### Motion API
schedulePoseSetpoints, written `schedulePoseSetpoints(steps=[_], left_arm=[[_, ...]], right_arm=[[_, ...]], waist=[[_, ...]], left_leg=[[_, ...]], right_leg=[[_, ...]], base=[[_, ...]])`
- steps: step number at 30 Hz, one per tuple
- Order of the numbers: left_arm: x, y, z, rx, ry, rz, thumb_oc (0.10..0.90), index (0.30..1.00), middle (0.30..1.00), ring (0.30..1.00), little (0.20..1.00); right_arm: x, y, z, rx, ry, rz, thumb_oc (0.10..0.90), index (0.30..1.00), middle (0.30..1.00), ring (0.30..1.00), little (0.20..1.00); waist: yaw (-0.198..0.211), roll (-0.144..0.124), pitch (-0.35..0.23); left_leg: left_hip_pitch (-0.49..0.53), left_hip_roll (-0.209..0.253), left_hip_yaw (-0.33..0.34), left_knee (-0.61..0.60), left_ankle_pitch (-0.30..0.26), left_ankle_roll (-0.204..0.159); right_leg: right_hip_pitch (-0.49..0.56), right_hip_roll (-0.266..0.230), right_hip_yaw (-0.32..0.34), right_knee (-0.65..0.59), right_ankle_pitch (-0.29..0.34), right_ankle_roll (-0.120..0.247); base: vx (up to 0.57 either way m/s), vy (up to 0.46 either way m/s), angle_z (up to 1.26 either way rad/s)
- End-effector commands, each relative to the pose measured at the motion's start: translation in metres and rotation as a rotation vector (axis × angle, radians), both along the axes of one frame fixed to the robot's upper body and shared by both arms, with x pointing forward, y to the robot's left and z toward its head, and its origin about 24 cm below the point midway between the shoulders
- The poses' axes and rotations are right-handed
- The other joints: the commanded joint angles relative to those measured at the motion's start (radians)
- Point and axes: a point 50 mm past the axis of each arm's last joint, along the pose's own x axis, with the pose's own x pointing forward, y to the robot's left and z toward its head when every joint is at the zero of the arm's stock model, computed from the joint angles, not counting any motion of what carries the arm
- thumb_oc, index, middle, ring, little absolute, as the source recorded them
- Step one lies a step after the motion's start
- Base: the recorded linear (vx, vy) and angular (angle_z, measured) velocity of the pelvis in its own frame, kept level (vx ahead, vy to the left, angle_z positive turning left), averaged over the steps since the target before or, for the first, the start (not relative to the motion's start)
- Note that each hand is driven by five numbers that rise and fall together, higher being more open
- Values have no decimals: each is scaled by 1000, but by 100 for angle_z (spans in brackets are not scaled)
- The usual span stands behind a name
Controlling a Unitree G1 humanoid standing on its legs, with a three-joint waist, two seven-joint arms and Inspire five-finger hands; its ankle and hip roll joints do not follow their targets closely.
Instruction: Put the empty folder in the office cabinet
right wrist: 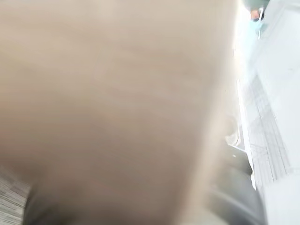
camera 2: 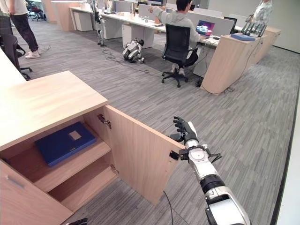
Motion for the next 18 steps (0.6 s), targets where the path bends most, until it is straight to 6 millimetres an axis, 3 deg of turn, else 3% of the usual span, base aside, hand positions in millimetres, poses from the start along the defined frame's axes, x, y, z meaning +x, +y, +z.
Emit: schedulePoseSetpoints(steps=[1, 2, 5, 18], left_arm=[[28, 12, 9, 75, -52, -86, 800, 900, 900, 900, 900], [27, 12, 9, 75, -52, -85, 800, 900, 900, 900, 900], [29, 12, 8, 89, -49, -81, 800, 900, 900, 900, 900], [28, 13, 8, 111, -48, -73, 800, 900, 900, 900, 900]], right_arm=[[19, 40, 43, 56, -197, 126, 800, 900, 900, 900, 900], [19, 40, 43, 57, -196, 126, 800, 900, 900, 900, 900], [11, 68, 35, 106, -179, 222, 800, 900, 900, 900, 900], [-14, 88, 19, 177, -150, 336, 800, 900, 900, 900, 900]], waist=[[26, -6, 25], [25, -6, 24], [44, -11, 27], [52, 2, 33]], left_leg=[[3, 11, 31, -1, -24, -15], [3, 11, 30, -1, -24, -15], [-11, 11, 9, -1, -17, -17], [-38, 20, -30, 1, 4, -32]], right_leg=[[36, -16, -9, 30, -123, 59], [36, -16, -10, 30, -123, 59], [38, -14, -26, 30, -126, 56], [40, -6, -57, 25, -137, 47]], base=[[0, 0, 0], [-10, 6, 3], [-9, 0, 6], [-13, -18, 9]])
